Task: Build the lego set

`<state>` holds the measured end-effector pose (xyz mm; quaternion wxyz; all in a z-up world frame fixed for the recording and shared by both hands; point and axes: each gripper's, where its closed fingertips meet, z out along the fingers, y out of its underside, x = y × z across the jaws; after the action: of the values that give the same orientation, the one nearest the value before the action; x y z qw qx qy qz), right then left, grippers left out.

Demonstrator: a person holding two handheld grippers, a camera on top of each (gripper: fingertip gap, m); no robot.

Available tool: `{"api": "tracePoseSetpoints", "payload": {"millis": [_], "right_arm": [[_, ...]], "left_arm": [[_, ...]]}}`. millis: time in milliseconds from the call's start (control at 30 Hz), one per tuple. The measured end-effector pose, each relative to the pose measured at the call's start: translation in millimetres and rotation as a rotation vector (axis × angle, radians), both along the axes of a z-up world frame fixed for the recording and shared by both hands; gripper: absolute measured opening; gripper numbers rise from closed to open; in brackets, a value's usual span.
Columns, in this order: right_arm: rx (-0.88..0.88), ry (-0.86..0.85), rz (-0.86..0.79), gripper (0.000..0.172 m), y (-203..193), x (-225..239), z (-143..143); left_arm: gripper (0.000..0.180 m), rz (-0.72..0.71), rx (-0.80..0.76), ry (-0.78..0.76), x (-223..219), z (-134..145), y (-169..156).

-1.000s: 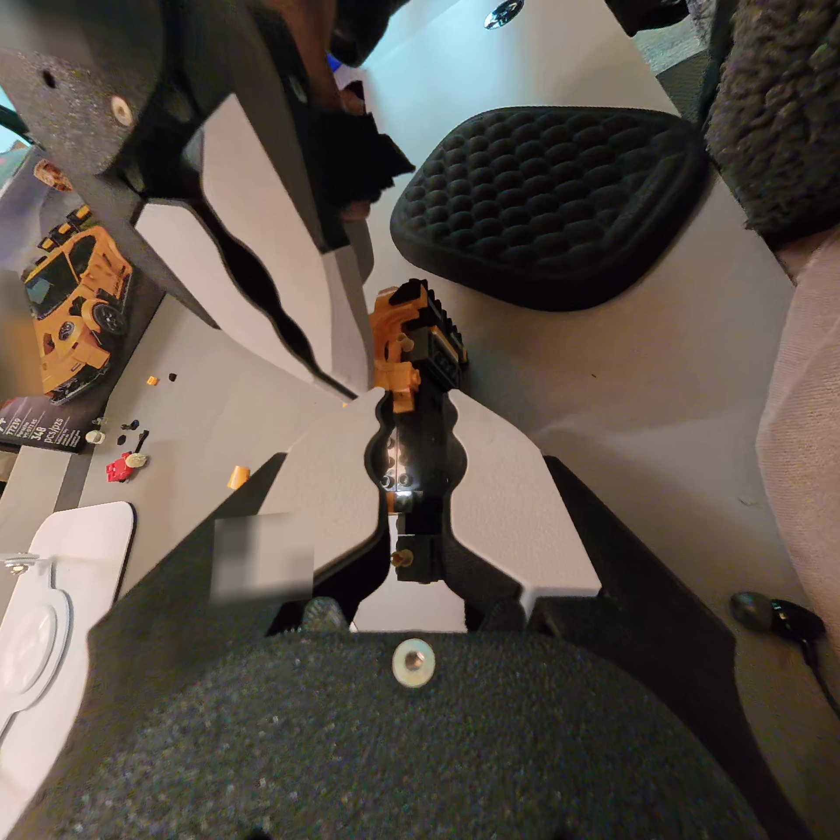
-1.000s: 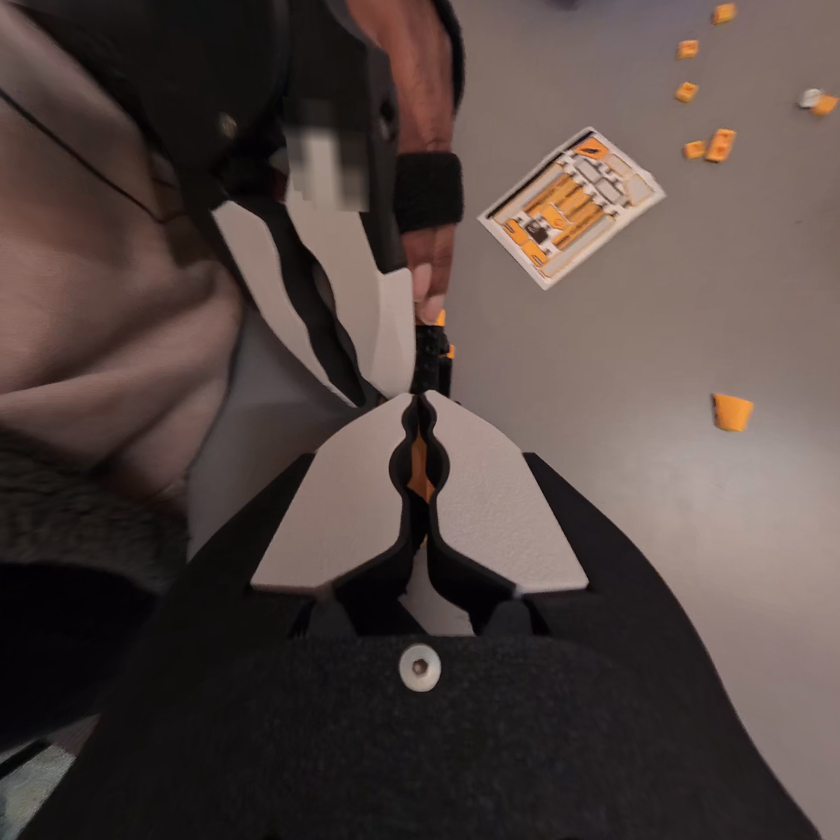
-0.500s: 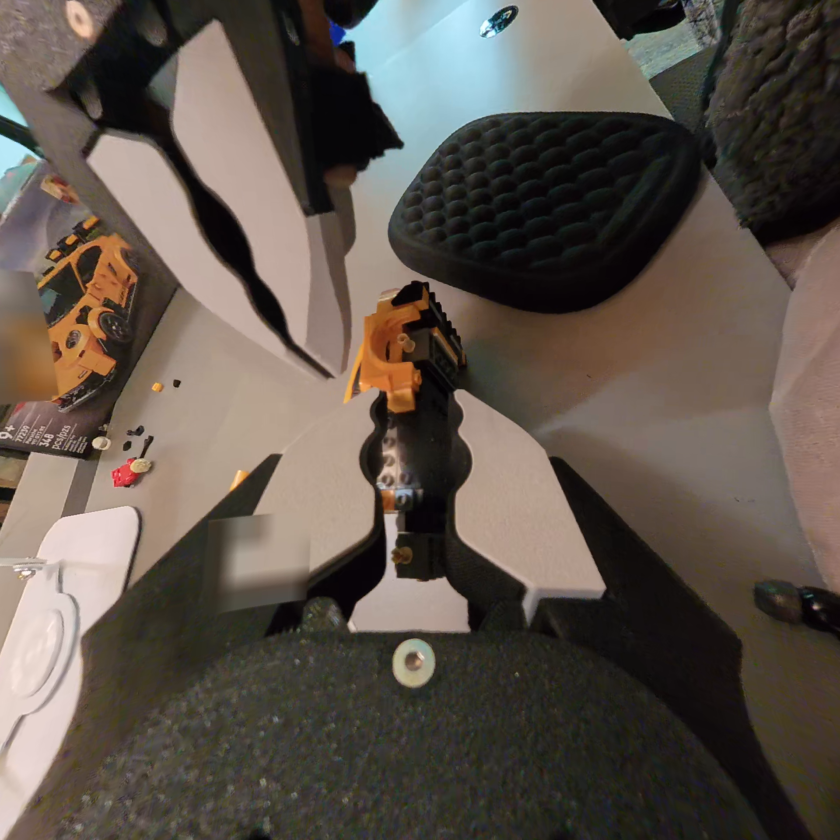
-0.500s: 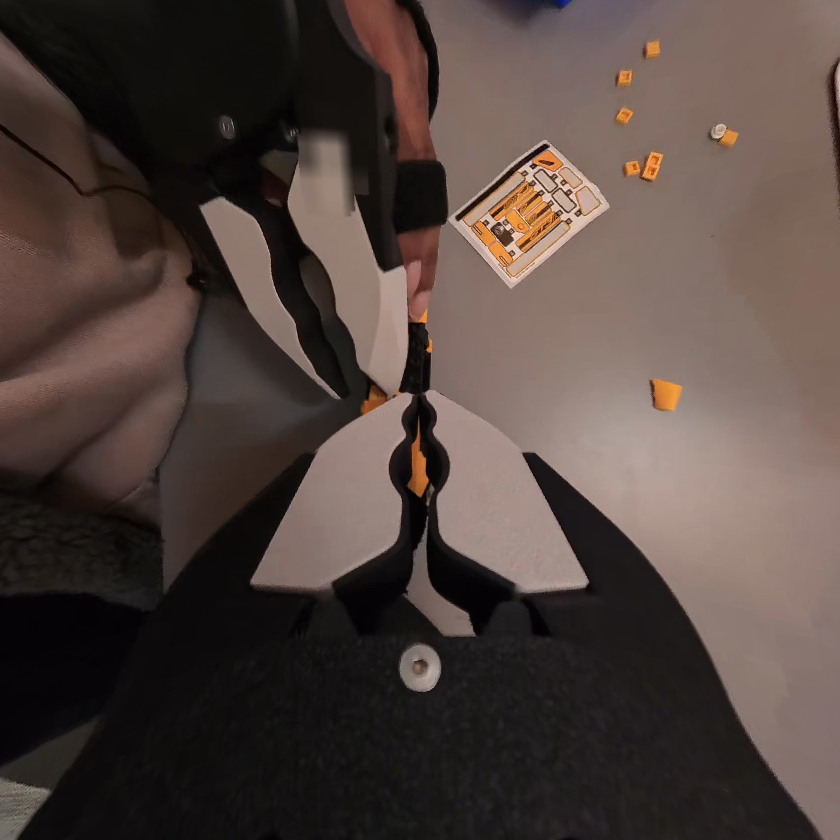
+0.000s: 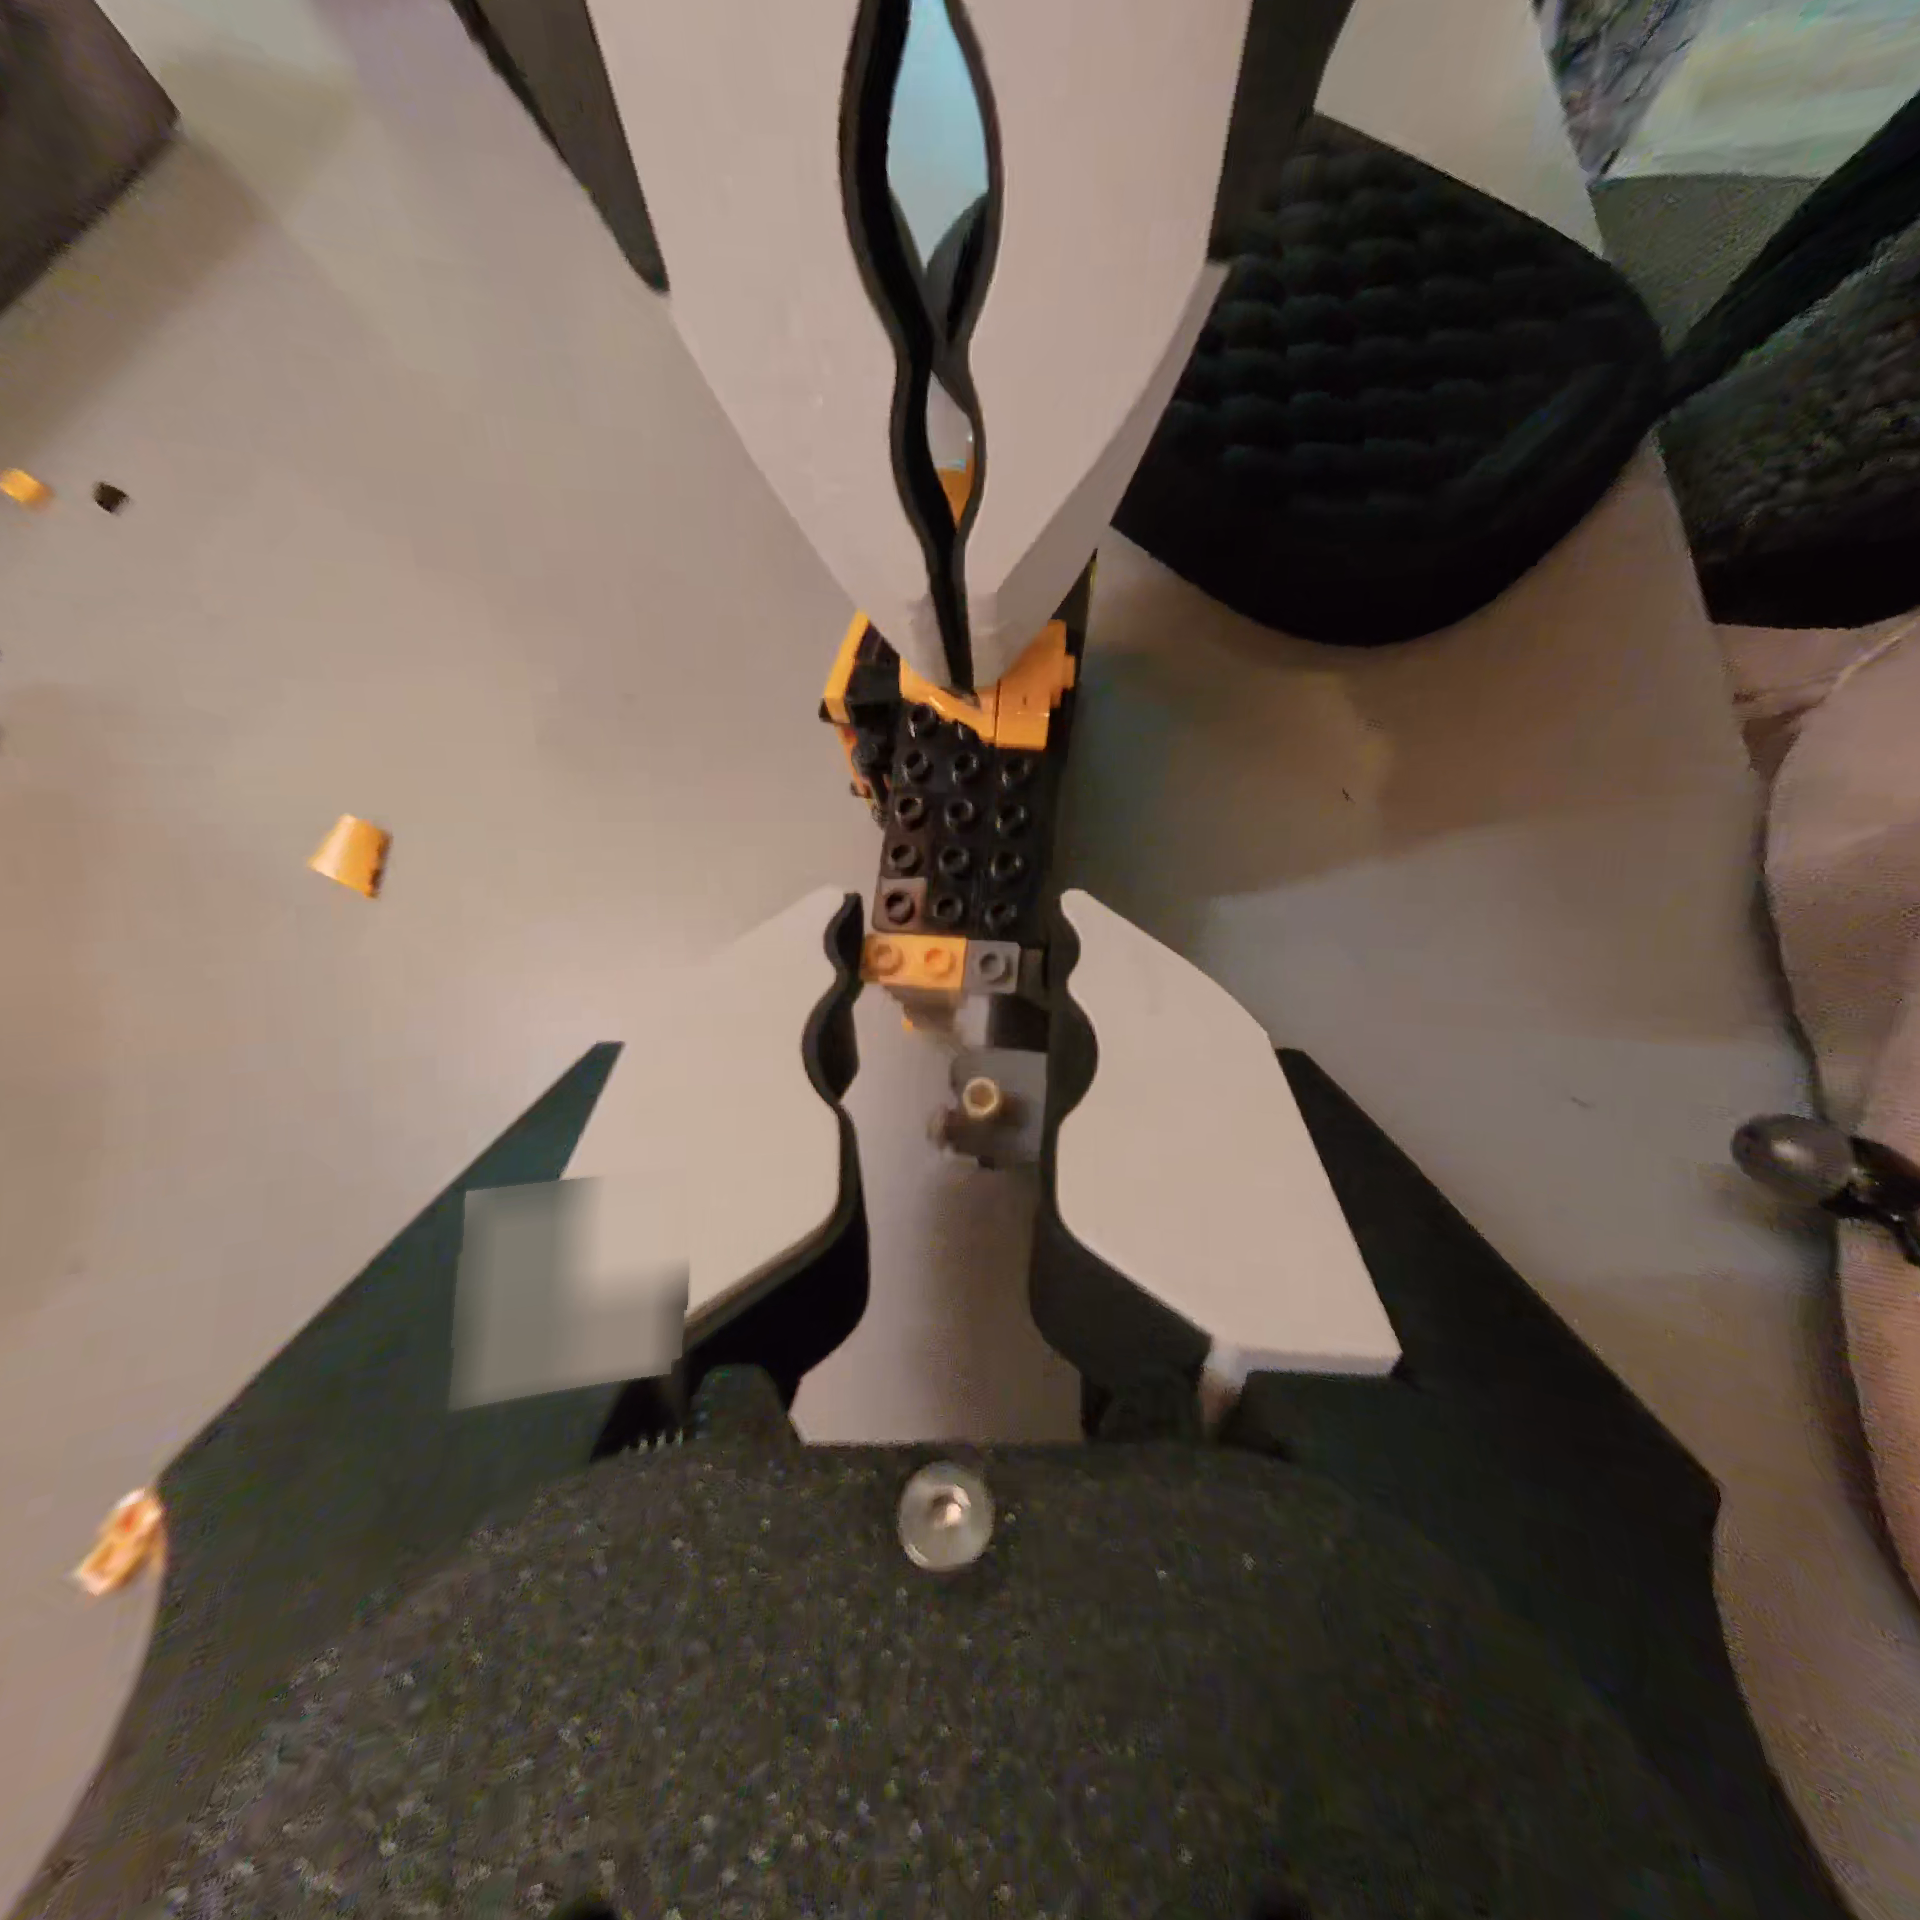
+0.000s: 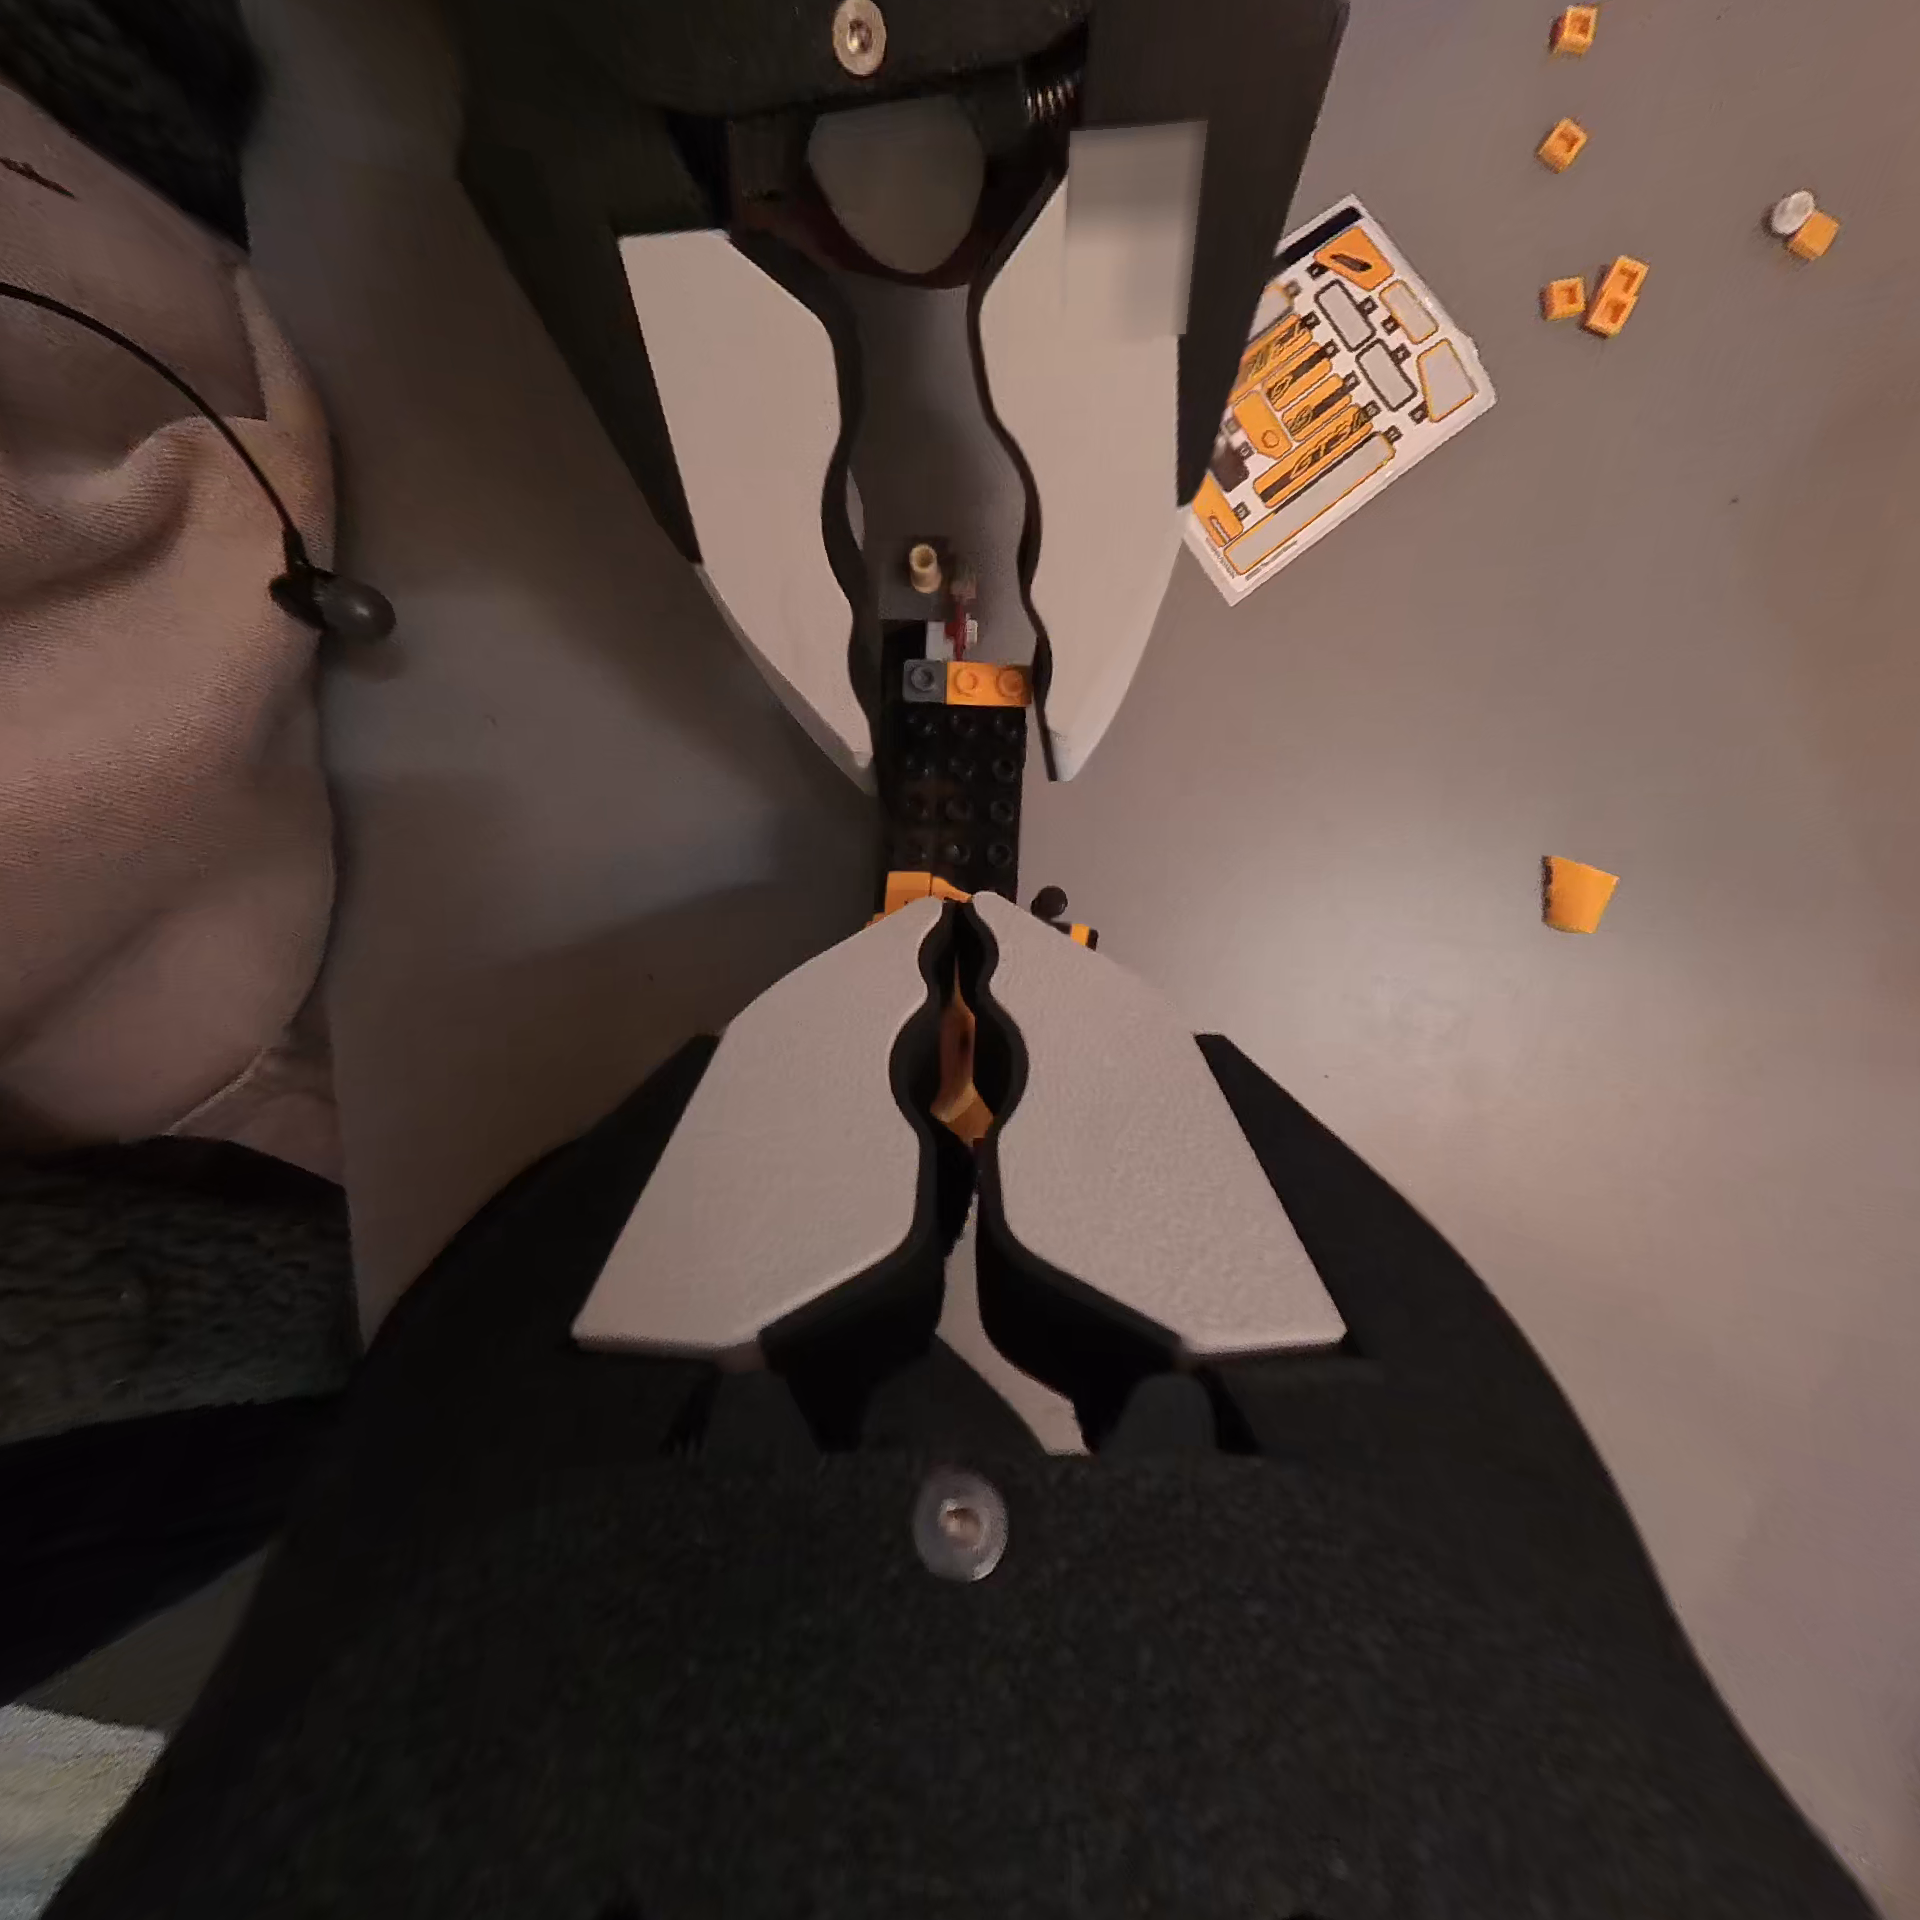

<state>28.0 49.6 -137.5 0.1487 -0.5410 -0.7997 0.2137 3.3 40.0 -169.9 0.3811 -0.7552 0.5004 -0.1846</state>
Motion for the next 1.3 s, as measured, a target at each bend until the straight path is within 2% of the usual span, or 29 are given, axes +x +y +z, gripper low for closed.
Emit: {"api": "tracePoseSetpoints", "payload": {"millis": [233, 333, 433, 633, 833, 1000, 1300], "right_arm": [[-0.072, -0.012, -0.047, 0.0, -0.4, 10.8, 1.7], [-0.041, -0.026, -0.033, 0.0, -2.7, 14.8, 3.9], [-0.072, 0.028, -0.066, 0.0, -4.4, 4.1, 14.0], [-0.055, -0.018, -0.082, 0.0, -2.2, -1.3, -2.0], [-0.004, -0.07, -0.166, 0.0, 10.9, -5.7, -5.1], [0.021, -0.061, -0.169, 0.0, 9.8, -6.3, -1.8], [-0.02, -0.08, -0.234, 0.0, 2.7, -4.2, -2.7]], "left_arm": [[0.032, 0.023, -0.036, -0.036, 2.6, -0.9, -1.1], [0.032, 0.032, -0.028, -0.032, 3.8, -0.4, -1.5], [0.032, 0.038, -0.025, -0.035, 4.4, 0.2, -1.5], [0.032, 0.043, -0.028, -0.044, 5.2, 1.4, -1.5], [0.032, 0.045, -0.038, -0.054, 6.2, 2.3, -2.0], [0.032, 0.053, -0.055, -0.064, 6.9, 3.3, -2.4], [0.032, 0.06, -0.056, -0.065, 7.2, 4.7, -1.8]]}}
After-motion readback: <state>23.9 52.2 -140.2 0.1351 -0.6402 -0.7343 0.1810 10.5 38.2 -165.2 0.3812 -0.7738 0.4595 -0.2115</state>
